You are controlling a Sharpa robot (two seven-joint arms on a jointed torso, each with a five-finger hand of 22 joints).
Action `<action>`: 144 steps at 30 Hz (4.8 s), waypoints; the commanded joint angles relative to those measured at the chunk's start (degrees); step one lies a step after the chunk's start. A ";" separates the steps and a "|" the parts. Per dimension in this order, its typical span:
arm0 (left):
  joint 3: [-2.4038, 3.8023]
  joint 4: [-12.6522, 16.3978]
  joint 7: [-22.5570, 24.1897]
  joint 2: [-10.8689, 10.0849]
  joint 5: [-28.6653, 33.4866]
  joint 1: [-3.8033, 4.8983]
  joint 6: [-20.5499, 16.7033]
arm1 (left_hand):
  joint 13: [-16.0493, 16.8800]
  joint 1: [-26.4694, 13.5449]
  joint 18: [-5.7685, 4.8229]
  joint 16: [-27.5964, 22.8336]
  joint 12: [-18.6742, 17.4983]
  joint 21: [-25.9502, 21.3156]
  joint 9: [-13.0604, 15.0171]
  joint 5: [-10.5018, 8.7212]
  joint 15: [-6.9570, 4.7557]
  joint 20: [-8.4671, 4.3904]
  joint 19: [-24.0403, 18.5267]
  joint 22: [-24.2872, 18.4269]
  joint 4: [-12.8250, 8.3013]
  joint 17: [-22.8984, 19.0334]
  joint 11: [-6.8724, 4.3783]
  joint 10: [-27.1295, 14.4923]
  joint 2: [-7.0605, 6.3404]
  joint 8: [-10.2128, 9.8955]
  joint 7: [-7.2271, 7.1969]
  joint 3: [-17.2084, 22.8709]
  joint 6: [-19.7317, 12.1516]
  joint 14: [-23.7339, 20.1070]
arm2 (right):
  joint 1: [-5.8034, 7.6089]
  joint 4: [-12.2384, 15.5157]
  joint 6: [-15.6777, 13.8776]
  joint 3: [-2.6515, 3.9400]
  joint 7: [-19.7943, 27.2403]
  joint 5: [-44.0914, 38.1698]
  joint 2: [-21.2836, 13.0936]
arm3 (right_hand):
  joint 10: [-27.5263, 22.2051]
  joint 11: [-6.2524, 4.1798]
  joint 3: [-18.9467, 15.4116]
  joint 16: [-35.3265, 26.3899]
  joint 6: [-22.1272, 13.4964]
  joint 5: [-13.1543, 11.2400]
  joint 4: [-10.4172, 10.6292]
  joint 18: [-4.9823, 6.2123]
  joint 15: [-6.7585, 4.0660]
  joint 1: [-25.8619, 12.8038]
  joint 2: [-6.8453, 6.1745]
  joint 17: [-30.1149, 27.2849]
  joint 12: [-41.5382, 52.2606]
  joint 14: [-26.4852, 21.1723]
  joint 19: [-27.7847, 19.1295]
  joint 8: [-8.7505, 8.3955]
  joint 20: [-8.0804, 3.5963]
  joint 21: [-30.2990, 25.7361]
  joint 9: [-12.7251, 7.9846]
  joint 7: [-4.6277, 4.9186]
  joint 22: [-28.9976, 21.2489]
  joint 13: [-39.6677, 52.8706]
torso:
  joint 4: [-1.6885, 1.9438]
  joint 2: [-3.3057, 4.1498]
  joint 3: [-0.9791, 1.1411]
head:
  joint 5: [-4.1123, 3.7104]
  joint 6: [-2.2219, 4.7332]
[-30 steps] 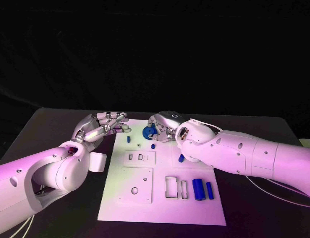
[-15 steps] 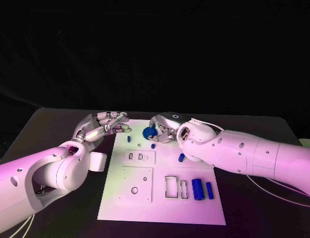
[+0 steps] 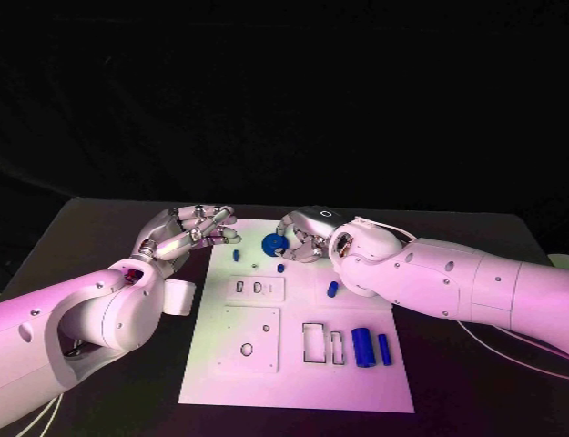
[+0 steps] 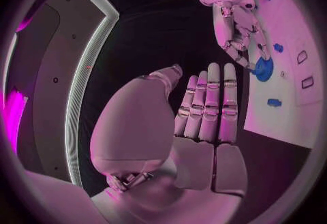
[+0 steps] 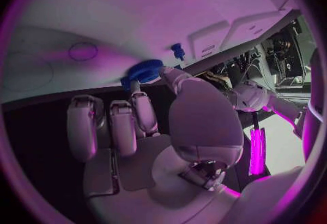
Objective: Assemble the parts on the task board
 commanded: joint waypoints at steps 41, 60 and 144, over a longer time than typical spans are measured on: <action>0.03 -0.66 0.12 0.00 0.38 0.00 2.03 | 0.06 -0.53 0.67 0.25 -0.26 0.16 -0.08 -0.22 0.23 0.19 -0.08 -0.12 0.19 0.15 0.19 -0.27 -0.05 -0.47 0.16 0.16 -0.48 -0.51 | 0.60 8.98 4.08 0.08 13.29 23.46 -26.28 | 0.24 0.13 2.35 0.38 1.68 -4.77 -7.58 -0.58 0.21 9.94 -0.67 10.30 0.20 4.96 -0.02 -2.33 -0.19 -0.35 0.34 0.05 6.84 0.59 | -1.81 -0.69 0.85 | -2.02 -0.14; 0.03 -0.74 -0.04 0.00 0.38 0.00 2.04 | 0.06 -0.53 0.67 0.25 -0.26 0.16 -0.08 -0.22 0.23 0.19 -0.08 -0.12 0.19 0.15 0.19 -0.27 -0.05 -0.47 0.16 0.16 -0.48 -0.51 | -1.25 5.21 4.42 0.08 13.03 23.86 -22.38 | 0.46 0.17 2.61 0.42 1.79 -4.65 -7.59 -0.57 0.25 10.00 -0.21 10.43 0.44 4.99 -0.03 -2.43 -0.16 -0.38 0.35 0.11 6.85 0.87 | -1.80 -0.76 0.81 | -1.97 -0.70; 0.02 -2.07 -0.91 1.01 0.40 0.01 2.43 | 0.10 -0.35 0.70 0.29 -0.21 0.19 -0.03 -0.27 0.22 0.21 -0.11 -0.17 -0.24 0.41 0.18 -0.30 0.08 -0.50 0.14 0.48 -0.45 -0.65 | -0.30 19.33 -3.63 0.12 -5.80 11.49 -10.74 | 2.65 -2.80 8.06 0.67 9.81 -7.78 -9.67 -1.09 -2.32 9.78 6.22 11.37 2.07 5.24 1.59 2.99 -2.49 0.98 3.86 -3.30 8.92 2.96 | -1.78 -1.50 0.32 | 0.78 -0.85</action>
